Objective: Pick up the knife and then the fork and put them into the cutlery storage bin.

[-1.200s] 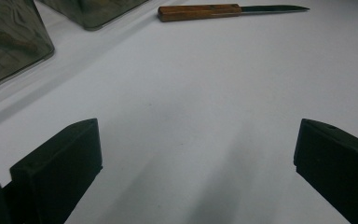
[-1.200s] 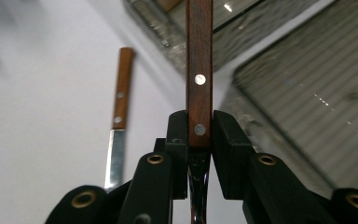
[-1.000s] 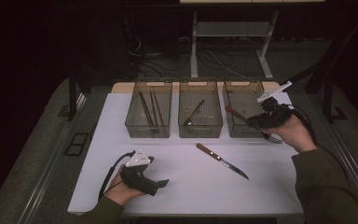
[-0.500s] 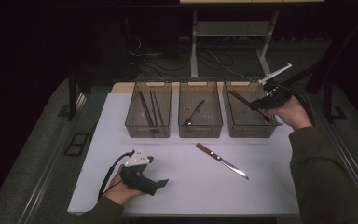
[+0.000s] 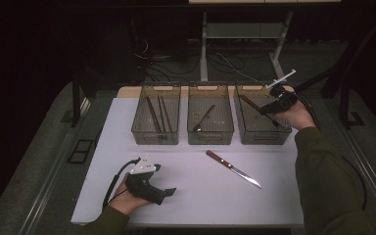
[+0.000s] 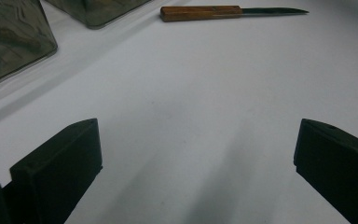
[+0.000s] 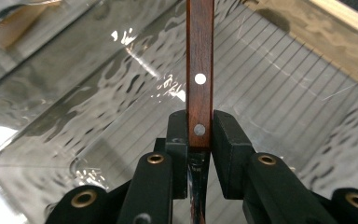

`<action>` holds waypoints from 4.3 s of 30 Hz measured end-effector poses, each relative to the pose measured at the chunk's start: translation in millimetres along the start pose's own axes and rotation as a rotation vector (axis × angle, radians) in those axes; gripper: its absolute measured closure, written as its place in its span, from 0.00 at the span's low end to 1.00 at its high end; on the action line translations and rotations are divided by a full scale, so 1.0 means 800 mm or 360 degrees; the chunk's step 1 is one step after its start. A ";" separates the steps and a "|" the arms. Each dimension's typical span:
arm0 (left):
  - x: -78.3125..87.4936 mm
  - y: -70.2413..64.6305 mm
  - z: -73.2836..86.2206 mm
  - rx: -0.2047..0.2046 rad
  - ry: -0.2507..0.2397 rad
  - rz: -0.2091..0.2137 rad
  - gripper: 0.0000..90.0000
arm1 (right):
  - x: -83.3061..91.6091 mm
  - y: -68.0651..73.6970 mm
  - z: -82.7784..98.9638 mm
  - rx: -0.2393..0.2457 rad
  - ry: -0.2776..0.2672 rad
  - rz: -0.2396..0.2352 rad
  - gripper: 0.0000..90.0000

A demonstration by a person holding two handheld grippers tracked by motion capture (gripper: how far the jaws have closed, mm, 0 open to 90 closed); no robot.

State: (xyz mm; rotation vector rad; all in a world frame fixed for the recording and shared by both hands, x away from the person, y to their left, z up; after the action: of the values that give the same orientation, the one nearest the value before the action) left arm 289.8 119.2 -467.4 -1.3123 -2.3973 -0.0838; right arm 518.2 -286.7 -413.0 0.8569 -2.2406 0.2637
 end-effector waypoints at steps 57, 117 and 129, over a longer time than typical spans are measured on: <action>0.002 0.003 0.005 -0.0028 -0.0042 0.0025 0.00 | 0.060 0.169 0.074 0.0025 -0.0423 -0.0170 0.44; 0.000 0.003 0.000 -0.0077 -0.0061 0.0038 0.00 | -0.020 0.236 0.128 0.0249 -0.0270 -0.0321 0.84; 0.000 0.003 0.000 -0.0077 -0.0061 0.0040 0.00 | -0.020 0.234 0.128 0.0241 -0.0275 -0.0339 0.85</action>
State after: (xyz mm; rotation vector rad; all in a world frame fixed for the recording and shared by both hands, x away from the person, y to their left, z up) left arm 291.9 120.5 -467.4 -1.3776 -2.4240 -0.1113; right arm 349.2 -179.0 -486.9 1.2318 -2.2846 0.2702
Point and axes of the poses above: each handheld gripper's, and its own axes: x roughly backward along the jaws, z roughly out of its underside, y roughly to its left, the point moved 5 cm from there along -x, roughly forward along the jaws, and after that the axes turned 14 degrees about -y, right-handed, at the moved point
